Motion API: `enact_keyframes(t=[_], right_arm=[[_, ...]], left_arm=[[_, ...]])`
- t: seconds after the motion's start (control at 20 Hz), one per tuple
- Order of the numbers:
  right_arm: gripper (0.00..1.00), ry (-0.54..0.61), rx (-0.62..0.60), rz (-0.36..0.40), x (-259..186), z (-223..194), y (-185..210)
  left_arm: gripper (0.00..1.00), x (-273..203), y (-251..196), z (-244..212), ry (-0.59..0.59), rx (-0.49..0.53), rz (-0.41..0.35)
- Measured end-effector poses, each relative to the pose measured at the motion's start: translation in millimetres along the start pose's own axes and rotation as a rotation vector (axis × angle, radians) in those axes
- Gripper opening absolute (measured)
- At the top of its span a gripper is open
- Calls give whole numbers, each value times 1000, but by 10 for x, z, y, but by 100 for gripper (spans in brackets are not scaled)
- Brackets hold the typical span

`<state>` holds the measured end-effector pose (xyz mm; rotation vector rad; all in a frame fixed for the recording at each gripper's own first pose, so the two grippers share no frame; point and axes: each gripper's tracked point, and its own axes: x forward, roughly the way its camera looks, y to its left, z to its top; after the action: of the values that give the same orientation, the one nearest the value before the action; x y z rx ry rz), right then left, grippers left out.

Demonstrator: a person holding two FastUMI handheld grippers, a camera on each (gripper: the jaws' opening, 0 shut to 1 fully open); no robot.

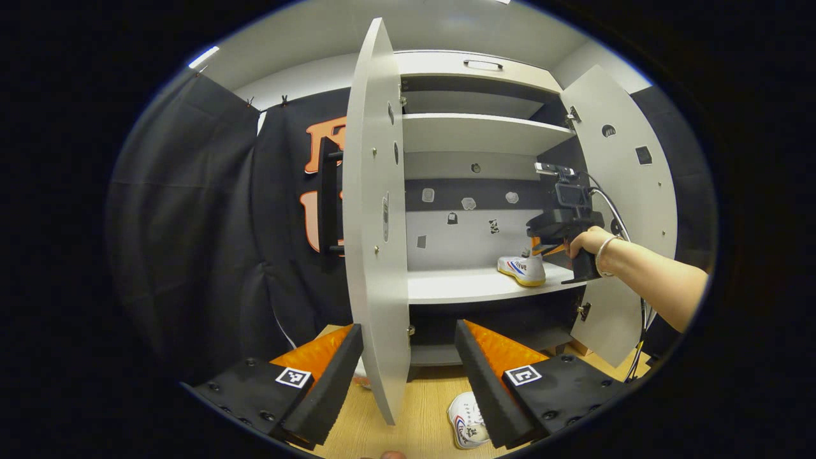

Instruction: Grab one shoe with the right hand and put it into the shoe cabinet, grab the other shoe with the left hand and put it into the shoe cabinet; then close the right door with the right hand and the left door with the left hand.

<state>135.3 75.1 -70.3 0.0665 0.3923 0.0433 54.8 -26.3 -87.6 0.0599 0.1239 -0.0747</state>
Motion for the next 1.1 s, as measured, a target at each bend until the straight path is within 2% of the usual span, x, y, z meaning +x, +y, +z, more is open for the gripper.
enact_keyframes(t=[0.1, 0.2, 0.35, 0.4, 0.45, 0.55, 0.65, 0.9, 1.1], right_arm=[[22, -51, -9, 24, -266, 18, 34], [32, -88, -14, 44, -549, -1, 45], [58, -120, -29, 75, -964, -121, 48], [64, -128, -35, 83, -1117, -178, 32], [75, -139, -38, 91, -1261, -234, 17], [88, -168, -44, 115, -1548, -360, 22], [92, -194, -83, 119, -1813, -489, -20], [92, -222, -160, 106, -2357, -888, -190], [92, -231, -141, 79, -2612, -1101, -436]], left_arm=[[95, -11, -36, -26, 4, 5, -6], [95, -30, -76, -73, 10, 4, -13], [95, -21, -137, -203, 25, -3, -27], [95, -17, -169, -285, 40, 1, -34], [95, -14, -185, -386, 57, 5, -36], [95, 1, -239, -605, 85, 7, -45], [95, 19, -298, -839, 107, 29, -53], [95, 145, -512, -1771, 236, 18, -103], [95, 272, -735, -2416, 325, -13, -161]])
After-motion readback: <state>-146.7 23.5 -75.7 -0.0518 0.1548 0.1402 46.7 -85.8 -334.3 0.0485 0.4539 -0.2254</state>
